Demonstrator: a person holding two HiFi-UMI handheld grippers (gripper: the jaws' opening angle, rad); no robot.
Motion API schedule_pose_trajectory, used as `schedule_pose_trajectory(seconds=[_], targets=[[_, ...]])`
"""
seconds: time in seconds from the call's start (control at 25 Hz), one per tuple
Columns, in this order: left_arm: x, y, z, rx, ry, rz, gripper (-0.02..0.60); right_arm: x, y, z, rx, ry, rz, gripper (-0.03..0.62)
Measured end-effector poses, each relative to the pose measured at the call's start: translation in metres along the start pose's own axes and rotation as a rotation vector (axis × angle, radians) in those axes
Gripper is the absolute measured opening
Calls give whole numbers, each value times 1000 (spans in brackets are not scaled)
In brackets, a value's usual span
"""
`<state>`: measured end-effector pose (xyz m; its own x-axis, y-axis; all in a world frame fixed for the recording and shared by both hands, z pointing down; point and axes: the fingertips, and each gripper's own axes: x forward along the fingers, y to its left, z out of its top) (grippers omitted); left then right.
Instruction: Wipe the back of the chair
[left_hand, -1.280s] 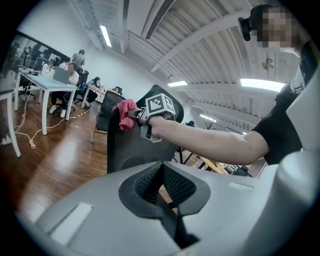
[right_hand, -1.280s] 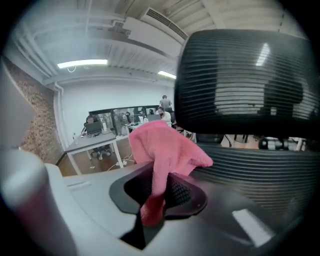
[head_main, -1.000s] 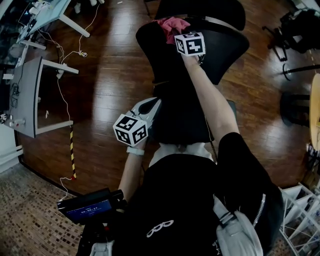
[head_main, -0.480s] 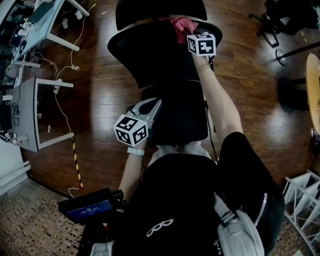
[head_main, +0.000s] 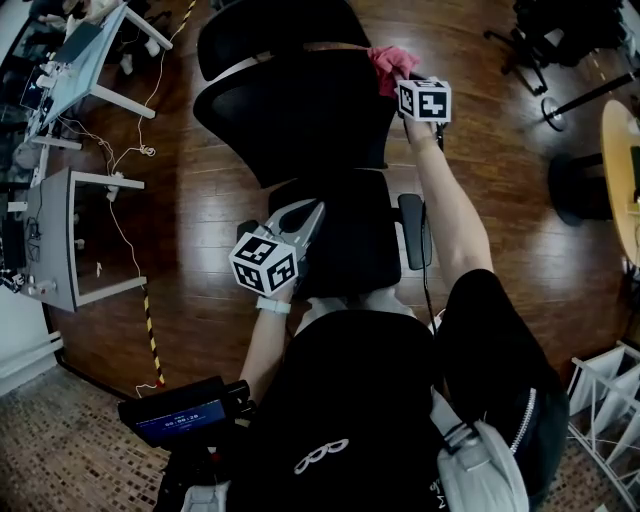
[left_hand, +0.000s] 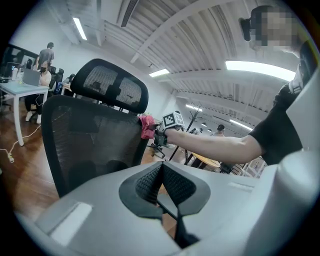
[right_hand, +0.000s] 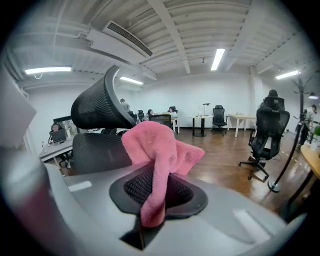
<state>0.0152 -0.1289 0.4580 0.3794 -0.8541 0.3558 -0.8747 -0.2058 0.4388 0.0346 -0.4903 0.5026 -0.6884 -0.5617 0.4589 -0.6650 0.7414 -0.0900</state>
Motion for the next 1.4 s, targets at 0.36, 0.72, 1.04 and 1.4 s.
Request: schedule_pose_trajectory(seconds=[0.36, 0.72, 1.04, 1.4], targets=[[20, -28, 6, 28, -16, 38, -8, -21, 0, -5, -140, 50, 111, 44], [-23, -17, 2, -4, -95, 142, -8, -93, 122, -69, -345, 57, 356, 44], [-81, -23, 2, -18, -322, -11, -9, -178, 191, -147, -264, 86, 496, 44], [-111, -38, -31, 50, -280, -263, -8, -270, 269, -193, -292, 67, 448, 44]])
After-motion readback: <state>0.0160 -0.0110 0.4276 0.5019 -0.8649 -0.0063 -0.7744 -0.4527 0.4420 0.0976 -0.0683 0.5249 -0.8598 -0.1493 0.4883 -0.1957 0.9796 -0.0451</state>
